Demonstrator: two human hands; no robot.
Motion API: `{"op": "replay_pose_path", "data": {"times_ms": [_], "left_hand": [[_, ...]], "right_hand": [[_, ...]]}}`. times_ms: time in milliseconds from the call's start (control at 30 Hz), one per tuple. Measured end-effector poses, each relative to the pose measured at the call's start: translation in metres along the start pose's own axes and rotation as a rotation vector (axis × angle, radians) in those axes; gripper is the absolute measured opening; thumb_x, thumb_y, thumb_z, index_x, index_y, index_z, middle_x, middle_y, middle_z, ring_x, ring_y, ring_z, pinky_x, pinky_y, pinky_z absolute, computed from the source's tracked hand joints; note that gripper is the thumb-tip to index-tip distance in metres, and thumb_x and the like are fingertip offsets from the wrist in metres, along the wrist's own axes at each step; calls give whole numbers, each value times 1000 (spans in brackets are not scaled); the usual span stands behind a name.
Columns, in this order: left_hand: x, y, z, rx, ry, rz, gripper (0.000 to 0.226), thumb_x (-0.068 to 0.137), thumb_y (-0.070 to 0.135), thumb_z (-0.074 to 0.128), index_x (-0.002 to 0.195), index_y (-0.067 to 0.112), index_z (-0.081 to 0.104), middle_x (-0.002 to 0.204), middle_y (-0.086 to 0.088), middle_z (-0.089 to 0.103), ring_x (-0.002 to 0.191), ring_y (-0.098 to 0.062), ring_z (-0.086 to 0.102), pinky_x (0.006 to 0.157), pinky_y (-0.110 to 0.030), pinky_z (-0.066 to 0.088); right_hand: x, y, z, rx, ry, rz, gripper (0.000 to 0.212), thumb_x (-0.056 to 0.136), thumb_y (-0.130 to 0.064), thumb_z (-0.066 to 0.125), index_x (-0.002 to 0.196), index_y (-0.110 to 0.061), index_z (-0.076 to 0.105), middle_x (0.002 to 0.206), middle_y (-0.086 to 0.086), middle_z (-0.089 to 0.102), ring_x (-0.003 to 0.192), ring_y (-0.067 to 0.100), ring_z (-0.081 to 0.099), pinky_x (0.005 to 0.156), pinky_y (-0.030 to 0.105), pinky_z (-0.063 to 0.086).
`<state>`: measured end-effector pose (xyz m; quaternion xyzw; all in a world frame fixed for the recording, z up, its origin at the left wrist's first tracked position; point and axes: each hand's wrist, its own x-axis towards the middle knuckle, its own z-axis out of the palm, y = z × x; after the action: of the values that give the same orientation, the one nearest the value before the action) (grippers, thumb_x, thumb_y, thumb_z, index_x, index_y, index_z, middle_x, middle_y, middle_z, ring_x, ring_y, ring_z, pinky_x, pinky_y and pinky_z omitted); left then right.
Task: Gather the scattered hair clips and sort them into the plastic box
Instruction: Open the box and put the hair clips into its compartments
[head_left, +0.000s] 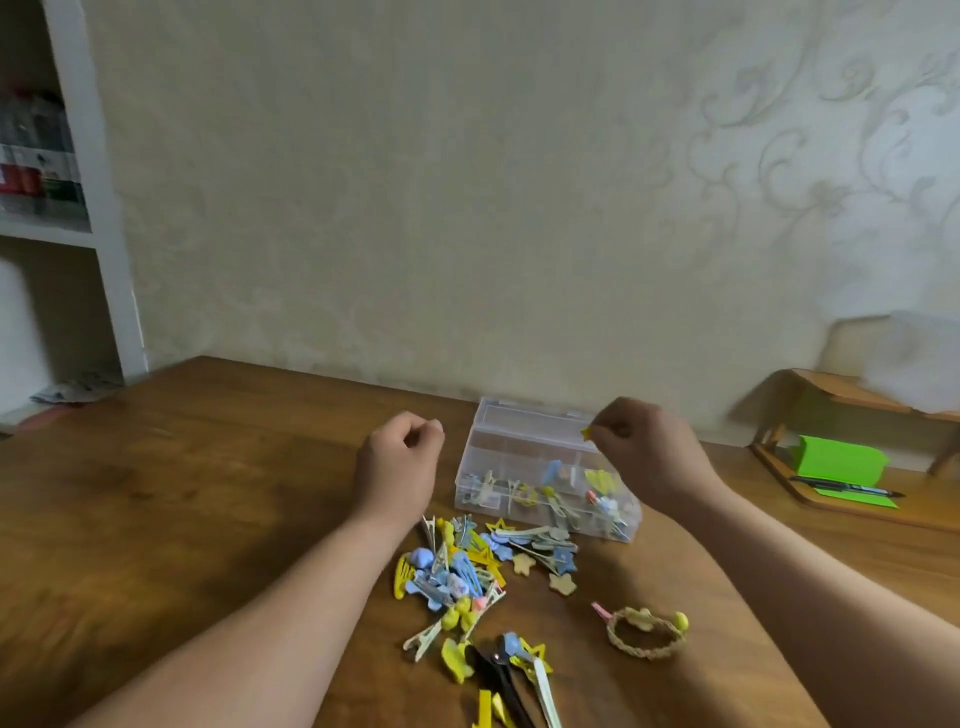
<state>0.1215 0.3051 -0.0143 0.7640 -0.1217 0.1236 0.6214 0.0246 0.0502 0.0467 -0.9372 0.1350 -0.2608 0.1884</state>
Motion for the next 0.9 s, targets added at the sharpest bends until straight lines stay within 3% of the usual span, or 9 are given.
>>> {"op": "replay_pose_path", "data": {"times_ms": [133, 367, 733, 900], "left_hand": [[11, -7, -2, -71, 37, -53, 30, 101, 27, 62, 79, 9, 69, 80, -17, 69, 70, -24, 56, 65, -35, 41], [11, -9, 1, -77, 7, -62, 29, 102, 25, 61, 82, 7, 71, 84, -20, 71, 70, -22, 56, 65, -34, 41], [7, -5, 0, -40, -7, -54, 31, 105, 24, 58, 89, 0, 72, 89, -25, 71, 75, -22, 57, 65, -32, 42], [2, 1, -1, -21, -5, -44, 30, 103, 24, 59, 87, 3, 72, 87, -21, 71, 74, -21, 59, 67, -33, 45]], "right_hand": [[24, -3, 11, -4, -154, 57, 11, 94, -30, 73, 94, -22, 81, 87, -6, 77, 78, 13, 68, 65, 29, 53], [39, -8, 31, -63, -330, 176, 15, 89, -24, 78, 94, -12, 85, 76, -2, 74, 66, 15, 65, 52, 22, 44], [39, -18, 28, -63, -357, 229, 19, 88, -22, 81, 98, -7, 84, 79, 2, 76, 63, 16, 65, 52, 21, 45], [10, -24, 9, 34, -170, 170, 18, 96, -25, 69, 96, -13, 83, 77, 3, 76, 61, 20, 64, 58, 31, 51]]}}
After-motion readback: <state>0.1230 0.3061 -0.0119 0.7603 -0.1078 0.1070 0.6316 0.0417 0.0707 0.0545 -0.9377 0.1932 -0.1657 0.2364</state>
